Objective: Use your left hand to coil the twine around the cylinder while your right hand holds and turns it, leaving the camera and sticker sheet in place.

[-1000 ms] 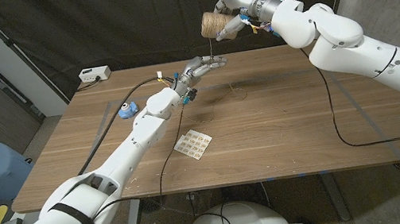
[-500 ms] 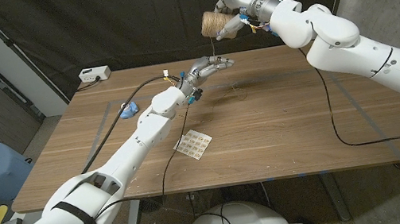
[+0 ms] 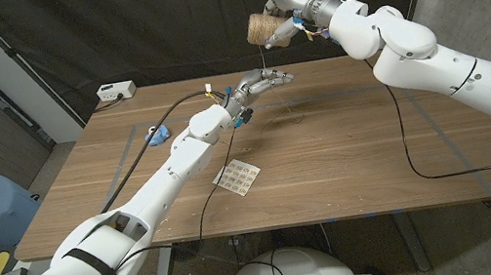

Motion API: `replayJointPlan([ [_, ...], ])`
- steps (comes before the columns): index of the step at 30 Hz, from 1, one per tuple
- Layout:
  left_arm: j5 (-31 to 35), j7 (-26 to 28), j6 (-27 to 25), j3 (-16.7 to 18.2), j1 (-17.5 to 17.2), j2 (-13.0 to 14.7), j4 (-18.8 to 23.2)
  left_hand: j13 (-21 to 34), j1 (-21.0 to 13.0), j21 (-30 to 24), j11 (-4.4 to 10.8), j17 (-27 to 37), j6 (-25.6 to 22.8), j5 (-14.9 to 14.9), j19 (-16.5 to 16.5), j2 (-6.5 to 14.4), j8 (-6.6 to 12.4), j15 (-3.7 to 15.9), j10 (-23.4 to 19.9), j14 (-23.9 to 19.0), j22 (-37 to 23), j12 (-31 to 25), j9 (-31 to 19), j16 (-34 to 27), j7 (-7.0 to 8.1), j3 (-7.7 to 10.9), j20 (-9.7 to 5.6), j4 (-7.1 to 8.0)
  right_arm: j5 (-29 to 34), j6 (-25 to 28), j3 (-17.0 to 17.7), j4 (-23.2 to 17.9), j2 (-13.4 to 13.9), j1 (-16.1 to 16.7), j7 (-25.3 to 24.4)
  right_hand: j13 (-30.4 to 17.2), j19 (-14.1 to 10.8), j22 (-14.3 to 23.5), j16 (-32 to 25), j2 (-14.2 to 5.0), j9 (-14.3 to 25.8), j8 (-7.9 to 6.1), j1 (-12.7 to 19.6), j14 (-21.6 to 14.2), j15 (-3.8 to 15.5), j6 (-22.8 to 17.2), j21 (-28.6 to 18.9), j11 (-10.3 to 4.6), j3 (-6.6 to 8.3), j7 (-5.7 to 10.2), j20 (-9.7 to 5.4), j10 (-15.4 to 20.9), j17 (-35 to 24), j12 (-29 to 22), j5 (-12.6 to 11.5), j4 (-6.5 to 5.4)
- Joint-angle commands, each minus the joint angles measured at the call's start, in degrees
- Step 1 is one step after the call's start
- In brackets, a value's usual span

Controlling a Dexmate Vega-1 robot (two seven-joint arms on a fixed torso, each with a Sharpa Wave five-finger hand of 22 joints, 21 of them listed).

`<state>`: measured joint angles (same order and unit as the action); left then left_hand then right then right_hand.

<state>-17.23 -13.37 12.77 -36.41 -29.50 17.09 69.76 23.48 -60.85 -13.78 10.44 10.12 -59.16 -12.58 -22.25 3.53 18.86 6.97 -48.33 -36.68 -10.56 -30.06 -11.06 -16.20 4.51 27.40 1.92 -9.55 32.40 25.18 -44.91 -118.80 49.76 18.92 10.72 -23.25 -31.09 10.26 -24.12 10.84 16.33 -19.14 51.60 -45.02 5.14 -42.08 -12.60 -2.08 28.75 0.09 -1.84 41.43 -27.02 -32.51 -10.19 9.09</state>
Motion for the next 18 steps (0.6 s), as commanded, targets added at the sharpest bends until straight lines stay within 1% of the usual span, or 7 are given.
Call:
replayJointPlan([
  [1,-0.2,-2.3,-1.1,-1.2,0.3,0.6,2.0,0.3,-0.3,-0.4,-0.1,0.1,-0.8,-0.5,-0.7,0.4,0.39,-0.11,-0.7,-0.8,-0.2,0.2,-0.1,0.1,0.11,0.1,0.04,0.13,0.8,0.4,-1.2,2.9,-1.5,-1.4,0.1,-0.1,-0.4,0.2,-0.1,-5.8,0.3,-0.43,5.3,-0.7,6.62,-1.2,-0.1,-3.18,-0.11,1.0,-0.13,3.6,-0.2,-0.3,-0.2,-0.02],
  [8,-0.6,-3.6,-1.8,-1.8,-0.1,1.4,3.7,0.5,-0.3,-0.5,-0.05,0.1,-1.3,-0.6,-1.0,0.4,0.48,-0.04,-1.1,-1.2,-0.3,0.2,-0.1,0.2,0.21,0.03,0.07,0.16,2.3,1.2,-2.0,4.1,-1.9,-1.8,-0.5,-0.1,-0.5,0.2,-0.1,-5.91,0.3,-0.45,5.5,-0.8,6.93,-1.6,-0.1,-3.3,-0.24,1.17,-0.3,3.9,-0.4,-0.4,-0.2,0.01],
  [18,-1.2,-5.0,-2.4,-2.1,-0.5,2.2,5.7,0.9,-0.3,-0.5,-0.19,0.1,-1.3,-0.7,-1.0,0.3,0.34,-0.01,-1.2,-1.4,-0.3,0.4,-0.2,0.5,0.0,0.0,0.06,0.13,2.4,2.2,-1.9,4.7,-1.7,-1.7,-1.0,-0.1,-0.7,0.2,0.1,-5.91,0.3,-0.4,5.6,-1.1,7.02,-1.8,-0.1,-3.3,-0.3,1.3,-0.45,4.2,-0.4,-0.5,-0.2,0.07],
])
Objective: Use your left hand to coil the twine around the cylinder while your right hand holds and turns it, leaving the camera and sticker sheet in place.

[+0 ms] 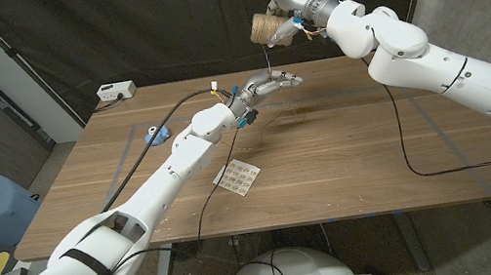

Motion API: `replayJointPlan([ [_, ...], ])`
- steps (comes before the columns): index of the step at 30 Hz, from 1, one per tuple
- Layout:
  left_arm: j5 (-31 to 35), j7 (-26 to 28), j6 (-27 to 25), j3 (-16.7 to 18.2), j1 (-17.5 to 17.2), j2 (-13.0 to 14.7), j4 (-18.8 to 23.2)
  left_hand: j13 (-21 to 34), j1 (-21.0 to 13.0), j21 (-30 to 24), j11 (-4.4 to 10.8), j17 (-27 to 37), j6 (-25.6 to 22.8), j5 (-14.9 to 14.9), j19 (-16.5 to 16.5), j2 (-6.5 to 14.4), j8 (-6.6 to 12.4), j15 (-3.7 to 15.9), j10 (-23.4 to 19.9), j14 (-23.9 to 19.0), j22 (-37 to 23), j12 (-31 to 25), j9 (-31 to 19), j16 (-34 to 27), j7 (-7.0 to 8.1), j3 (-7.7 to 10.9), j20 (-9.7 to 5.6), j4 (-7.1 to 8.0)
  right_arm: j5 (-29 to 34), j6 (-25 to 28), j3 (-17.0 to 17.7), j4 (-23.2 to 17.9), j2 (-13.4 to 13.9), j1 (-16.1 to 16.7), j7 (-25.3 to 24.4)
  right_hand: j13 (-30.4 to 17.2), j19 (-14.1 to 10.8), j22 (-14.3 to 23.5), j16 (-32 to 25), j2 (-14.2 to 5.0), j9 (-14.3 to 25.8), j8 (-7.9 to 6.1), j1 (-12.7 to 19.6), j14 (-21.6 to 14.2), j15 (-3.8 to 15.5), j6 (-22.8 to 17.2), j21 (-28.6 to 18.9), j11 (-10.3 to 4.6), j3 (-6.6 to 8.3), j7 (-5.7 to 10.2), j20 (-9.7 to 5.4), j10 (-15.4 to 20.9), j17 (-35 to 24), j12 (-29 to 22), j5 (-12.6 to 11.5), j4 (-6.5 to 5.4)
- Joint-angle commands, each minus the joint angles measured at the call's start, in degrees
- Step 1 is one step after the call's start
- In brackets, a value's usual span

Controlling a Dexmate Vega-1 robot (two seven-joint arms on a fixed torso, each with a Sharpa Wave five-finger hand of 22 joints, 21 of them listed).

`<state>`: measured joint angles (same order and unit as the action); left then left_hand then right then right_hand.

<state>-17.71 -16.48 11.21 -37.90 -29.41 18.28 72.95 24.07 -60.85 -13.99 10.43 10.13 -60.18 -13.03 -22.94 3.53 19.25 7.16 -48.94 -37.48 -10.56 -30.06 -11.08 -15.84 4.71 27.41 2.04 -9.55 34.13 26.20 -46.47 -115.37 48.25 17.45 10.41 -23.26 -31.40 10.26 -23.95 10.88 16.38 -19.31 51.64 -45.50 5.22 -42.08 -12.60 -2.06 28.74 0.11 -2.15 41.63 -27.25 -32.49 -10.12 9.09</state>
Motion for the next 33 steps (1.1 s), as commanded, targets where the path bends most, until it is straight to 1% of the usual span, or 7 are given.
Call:
replayJointPlan([
  [1,-0.7,-1.9,-0.9,-0.6,-0.6,1.2,2.8,0.3,-0.3,-0.2,-0.1,0.1,-0.2,-0.3,-0.3,0.3,-0.1,-0.18,-0.5,-0.6,-0.3,0.5,-0.1,0.1,-0.2,-0.03,-0.08,0.14,0.6,1.2,-0.2,1.3,-0.2,-0.2,-0.6,-0.1,-0.4,0.2,-0.1,-5.94,0.2,-0.22,5.5,-0.7,6.93,-1.8,-0.1,-3.32,-0.31,1.34,-0.15,4.0,-0.1,-0.5,-0.3,0.03],
  [5,-1.1,-2.3,-1.2,-0.5,-0.9,1.4,3.6,0.4,-0.3,-0.2,-0.19,0.2,0.1,-0.3,-0.3,0.3,-0.29,-0.25,-0.3,-0.4,-0.3,0.6,-0.2,0.3,-0.23,-0.18,-0.06,0.19,0.3,1.6,-0.1,1.7,0.0,-0.3,-0.4,0.0,-0.4,0.2,0.1,-5.87,0.2,-0.24,5.4,-0.8,6.98,-2.0,-0.1,-3.6,-0.35,1.46,-0.17,4.1,0.0,-0.5,-0.3,-0.03],
  [8,-1.1,-2.4,-1.2,-0.5,-1.1,1.8,4.5,0.5,-0.2,-0.2,-0.2,0.2,0.3,-0.3,-0.3,0.2,-0.38,-0.26,-0.4,-0.3,-0.3,0.7,-0.2,0.3,-0.33,-0.33,-0.06,0.2,0.7,2.4,-0.3,2.1,0.0,-0.5,-0.1,-0.1,-0.4,0.2,0.2,-5.88,0.2,-0.23,5.4,-0.9,7.01,-2.0,-0.1,-3.48,-0.35,1.44,-0.16,4.0,0.0,-0.5,-0.3,-0.06],
  [18,-1.5,-3.1,-1.8,-0.6,-1.3,2.8,6.6,0.9,-0.3,-0.2,-0.36,0.3,-0.1,-0.3,-0.3,0.4,-0.35,-0.36,-0.8,-0.5,-0.3,0.7,-0.2,0.4,-0.46,-0.49,-0.03,0.21,0.4,2.6,-0.7,3.5,-0.1,-1.1,0.4,-0.1,-0.5,0.2,0.1,-6.0,0.3,-0.29,5.4,-1.0,7.14,-2.4,-0.1,-3.51,-0.6,1.4,-0.21,4.3,-0.3,-0.6,-0.3,-0.11],
  [22,-1.3,-3.5,-2.1,-0.7,-1.1,3.4,7.4,1.0,-0.4,-0.2,-0.26,0.3,0.0,-0.4,-0.4,0.4,-0.46,-0.3,-0.8,-0.6,-0.3,0.8,-0.2,0.4,-0.55,-0.5,-0.02,0.18,0.5,2.6,-1.1,4.1,-0.3,-1.2,0.5,0.0,-0.5,0.2,0.3,-5.96,0.2,-0.23,5.4,-1.1,7.13,-2.4,-0.1,-3.55,-0.58,1.65,-0.24,4.5,-0.2,-0.6,-0.3,-0.08],
  [25,-1.1,-3.7,-2.5,-0.8,-0.8,3.8,7.9,1.1,-0.4,-0.2,-0.33,0.3,-0.2,-0.4,-0.4,0.5,-0.41,-0.32,-0.9,-0.7,-0.4,0.8,-0.2,0.5,-0.39,-0.52,-0.03,0.19,0.4,2.7,-1.4,4.7,-0.5,-1.3,0.7,0.0,-0.5,0.2,0.3,-6.01,0.2,-0.26,5.5,-1.1,7.17,-2.5,0.0,-3.45,-0.64,1.52,-0.24,4.5,-0.3,-0.6,-0.3,-0.05],
  [33,-1.4,-4.9,-2.4,-1.0,0.2,3.9,8.0,1.4,-0.5,-0.3,-0.21,0.4,-0.3,-0.5,-0.5,0.5,-0.45,-0.38,-1.1,-0.9,-0.4,0.9,-0.2,0.5,-0.37,-0.6,-0.03,0.13,0.1,2.4,-1.8,5.5,-1.0,-1.4,0.7,0.0,-0.6,0.2,0.4,-6.07,0.2,-0.22,5.6,-1.3,7.24,-2.6,0.0,-3.71,-0.71,1.75,-0.26,4.6,-0.4,-0.6,-0.3,-0.03],
])
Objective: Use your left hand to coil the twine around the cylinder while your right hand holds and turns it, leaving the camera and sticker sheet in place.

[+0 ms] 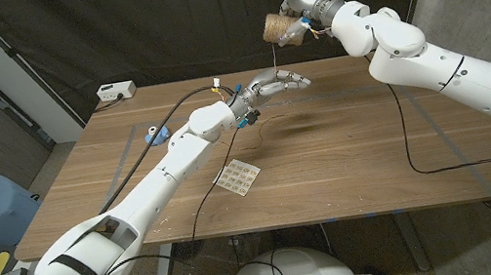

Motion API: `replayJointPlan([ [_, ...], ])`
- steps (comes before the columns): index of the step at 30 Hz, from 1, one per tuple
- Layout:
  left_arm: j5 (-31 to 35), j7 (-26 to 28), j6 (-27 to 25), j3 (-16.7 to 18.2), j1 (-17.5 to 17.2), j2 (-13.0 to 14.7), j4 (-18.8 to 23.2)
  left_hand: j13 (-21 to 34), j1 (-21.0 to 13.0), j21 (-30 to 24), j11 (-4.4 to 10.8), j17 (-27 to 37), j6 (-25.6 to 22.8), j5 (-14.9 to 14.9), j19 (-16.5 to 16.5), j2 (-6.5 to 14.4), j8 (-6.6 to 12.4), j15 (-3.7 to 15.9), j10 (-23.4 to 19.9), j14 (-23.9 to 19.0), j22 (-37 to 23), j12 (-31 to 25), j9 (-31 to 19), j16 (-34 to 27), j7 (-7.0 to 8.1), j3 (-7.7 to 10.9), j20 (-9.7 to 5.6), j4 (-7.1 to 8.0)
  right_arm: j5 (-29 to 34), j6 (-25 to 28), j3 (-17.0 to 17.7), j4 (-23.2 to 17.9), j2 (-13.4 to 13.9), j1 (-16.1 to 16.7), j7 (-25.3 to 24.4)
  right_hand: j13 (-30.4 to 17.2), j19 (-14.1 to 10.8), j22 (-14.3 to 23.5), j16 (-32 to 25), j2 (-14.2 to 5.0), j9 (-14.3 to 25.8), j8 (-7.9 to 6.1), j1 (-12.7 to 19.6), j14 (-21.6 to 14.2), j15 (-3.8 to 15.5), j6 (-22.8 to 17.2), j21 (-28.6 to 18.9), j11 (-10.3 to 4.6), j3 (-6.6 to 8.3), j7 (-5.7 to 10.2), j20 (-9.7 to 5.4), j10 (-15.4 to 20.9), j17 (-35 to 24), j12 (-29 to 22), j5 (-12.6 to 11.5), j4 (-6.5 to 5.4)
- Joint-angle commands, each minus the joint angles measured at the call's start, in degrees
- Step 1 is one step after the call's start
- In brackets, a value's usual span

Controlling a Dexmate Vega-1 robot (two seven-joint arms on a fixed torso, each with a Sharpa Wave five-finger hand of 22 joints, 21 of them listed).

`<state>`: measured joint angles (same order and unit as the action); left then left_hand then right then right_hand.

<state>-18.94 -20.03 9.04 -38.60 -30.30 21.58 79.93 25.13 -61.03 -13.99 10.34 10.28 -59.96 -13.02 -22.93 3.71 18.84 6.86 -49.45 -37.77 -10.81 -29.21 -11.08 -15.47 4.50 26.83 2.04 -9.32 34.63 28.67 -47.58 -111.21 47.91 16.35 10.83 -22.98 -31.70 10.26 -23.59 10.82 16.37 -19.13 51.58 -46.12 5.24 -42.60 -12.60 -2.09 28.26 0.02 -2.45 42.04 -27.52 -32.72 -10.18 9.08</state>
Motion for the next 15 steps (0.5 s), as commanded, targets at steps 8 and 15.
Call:
replayJointPlan([
  [8,0.1,-2.9,-0.2,-0.9,2.2,1.0,1.5,0.6,-0.4,-0.3,-0.24,0.2,-0.4,-0.5,-0.5,0.4,-0.17,-0.01,-0.6,-0.6,-0.1,0.2,-0.3,0.3,-0.37,-0.08,-0.02,-0.09,-0.8,-0.1,-0.9,1.9,-0.9,-0.3,0.3,-0.3,-0.3,0.2,0.2,-5.98,0.2,-0.33,5.7,-0.8,7.28,-2.2,0.0,-3.65,-0.3,1.82,-0.02,4.3,-0.2,-0.4,-0.2,0.02],
  [15,-0.2,-3.9,-0.5,-1.0,2.3,2.0,3.1,0.9,-0.4,-0.3,-0.15,0.3,-0.5,-0.6,-0.6,0.5,-0.17,-0.04,-0.8,-0.8,-0.1,0.2,-0.3,0.3,-0.46,-0.16,0.01,-0.05,-1.7,-0.1,-0.6,2.8,-0.7,0.0,-0.2,-0.2,-0.4,0.2,0.4,-6.01,0.1,-0.26,5.7,-0.8,7.44,-2.3,0.0,-3.84,-0.34,2.06,-0.1,4.4,-0.2,-0.4,-0.2,-0.01],
])
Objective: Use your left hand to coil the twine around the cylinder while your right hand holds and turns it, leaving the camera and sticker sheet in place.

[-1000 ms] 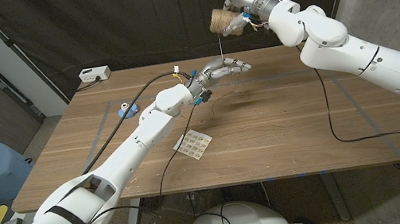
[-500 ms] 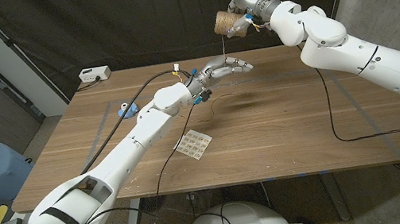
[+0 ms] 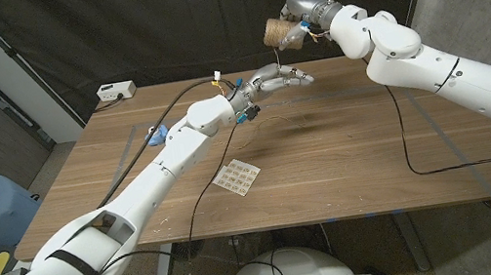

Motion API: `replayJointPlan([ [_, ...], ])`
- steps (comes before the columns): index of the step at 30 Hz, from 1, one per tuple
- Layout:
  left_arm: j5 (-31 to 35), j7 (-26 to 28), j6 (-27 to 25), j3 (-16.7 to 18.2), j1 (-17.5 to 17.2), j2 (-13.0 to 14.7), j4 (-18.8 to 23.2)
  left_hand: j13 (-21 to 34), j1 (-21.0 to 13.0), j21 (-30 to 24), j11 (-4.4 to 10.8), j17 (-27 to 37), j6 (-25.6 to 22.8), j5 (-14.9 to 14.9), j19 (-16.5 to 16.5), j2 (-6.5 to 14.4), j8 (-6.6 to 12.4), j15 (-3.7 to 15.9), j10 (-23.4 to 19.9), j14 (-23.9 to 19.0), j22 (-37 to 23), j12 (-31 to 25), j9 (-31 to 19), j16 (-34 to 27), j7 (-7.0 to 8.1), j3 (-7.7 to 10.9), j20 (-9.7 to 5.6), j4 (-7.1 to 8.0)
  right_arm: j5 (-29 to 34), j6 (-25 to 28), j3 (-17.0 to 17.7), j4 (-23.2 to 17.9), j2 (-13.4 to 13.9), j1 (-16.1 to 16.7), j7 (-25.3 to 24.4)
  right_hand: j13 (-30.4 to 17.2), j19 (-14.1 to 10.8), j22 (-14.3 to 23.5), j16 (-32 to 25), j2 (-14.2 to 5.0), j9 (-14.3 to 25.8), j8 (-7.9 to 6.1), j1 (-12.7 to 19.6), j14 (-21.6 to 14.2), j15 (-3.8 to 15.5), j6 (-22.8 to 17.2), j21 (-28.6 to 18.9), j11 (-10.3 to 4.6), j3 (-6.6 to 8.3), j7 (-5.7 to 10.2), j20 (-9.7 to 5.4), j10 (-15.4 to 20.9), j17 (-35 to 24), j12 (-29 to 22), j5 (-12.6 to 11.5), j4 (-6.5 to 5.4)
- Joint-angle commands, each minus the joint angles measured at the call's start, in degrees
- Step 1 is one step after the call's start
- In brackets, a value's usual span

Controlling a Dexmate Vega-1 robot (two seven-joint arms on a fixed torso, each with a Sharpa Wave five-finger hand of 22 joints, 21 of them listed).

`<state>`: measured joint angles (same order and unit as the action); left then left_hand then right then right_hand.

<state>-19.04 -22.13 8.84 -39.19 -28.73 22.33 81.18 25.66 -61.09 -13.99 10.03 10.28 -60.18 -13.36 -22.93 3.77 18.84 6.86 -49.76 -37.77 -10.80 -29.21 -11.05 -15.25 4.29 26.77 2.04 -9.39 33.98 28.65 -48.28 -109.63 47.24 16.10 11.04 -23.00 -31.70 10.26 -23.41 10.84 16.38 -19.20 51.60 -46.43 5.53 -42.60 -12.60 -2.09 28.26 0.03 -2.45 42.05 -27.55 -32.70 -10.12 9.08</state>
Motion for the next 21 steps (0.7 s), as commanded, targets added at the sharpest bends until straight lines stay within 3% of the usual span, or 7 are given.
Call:
replayJointPlan([
  [1,-0.2,-1.8,-0.3,-0.4,0.6,1.3,2.2,0.4,-0.4,-0.3,0.24,0.3,-0.3,-0.2,-0.6,0.4,-0.17,-0.03,-0.5,-0.9,-0.1,0.3,-0.3,0.1,-0.25,-0.11,0.02,0.0,-1.0,0.0,0.2,1.4,0.0,0.3,-0.5,-0.2,-0.4,0.2,0.2,-6.08,0.1,-0.19,5.6,-0.5,7.1,-2.3,0.0,-3.79,-0.35,2.03,-0.09,4.4,-0.2,-0.4,-0.3,-0.05],
  [21,-1.8,-4.7,-0.1,-0.1,1.1,2.9,5.1,1.1,-0.4,-0.4,0.28,0.3,-0.7,-0.4,-0.8,0.5,-0.17,0.08,-1.0,-1.0,-0.2,0.4,-0.4,0.4,-0.25,-0.32,-0.02,0.04,-1.5,0.9,-0.1,2.4,0.2,0.5,-0.4,-0.2,-0.4,0.2,0.6,-6.11,0.0,-0.1,5.8,-0.6,7.23,-2.5,0.0,-3.93,-0.51,2.25,-0.29,4.7,-0.4,-0.5,-0.3,0.01],
])
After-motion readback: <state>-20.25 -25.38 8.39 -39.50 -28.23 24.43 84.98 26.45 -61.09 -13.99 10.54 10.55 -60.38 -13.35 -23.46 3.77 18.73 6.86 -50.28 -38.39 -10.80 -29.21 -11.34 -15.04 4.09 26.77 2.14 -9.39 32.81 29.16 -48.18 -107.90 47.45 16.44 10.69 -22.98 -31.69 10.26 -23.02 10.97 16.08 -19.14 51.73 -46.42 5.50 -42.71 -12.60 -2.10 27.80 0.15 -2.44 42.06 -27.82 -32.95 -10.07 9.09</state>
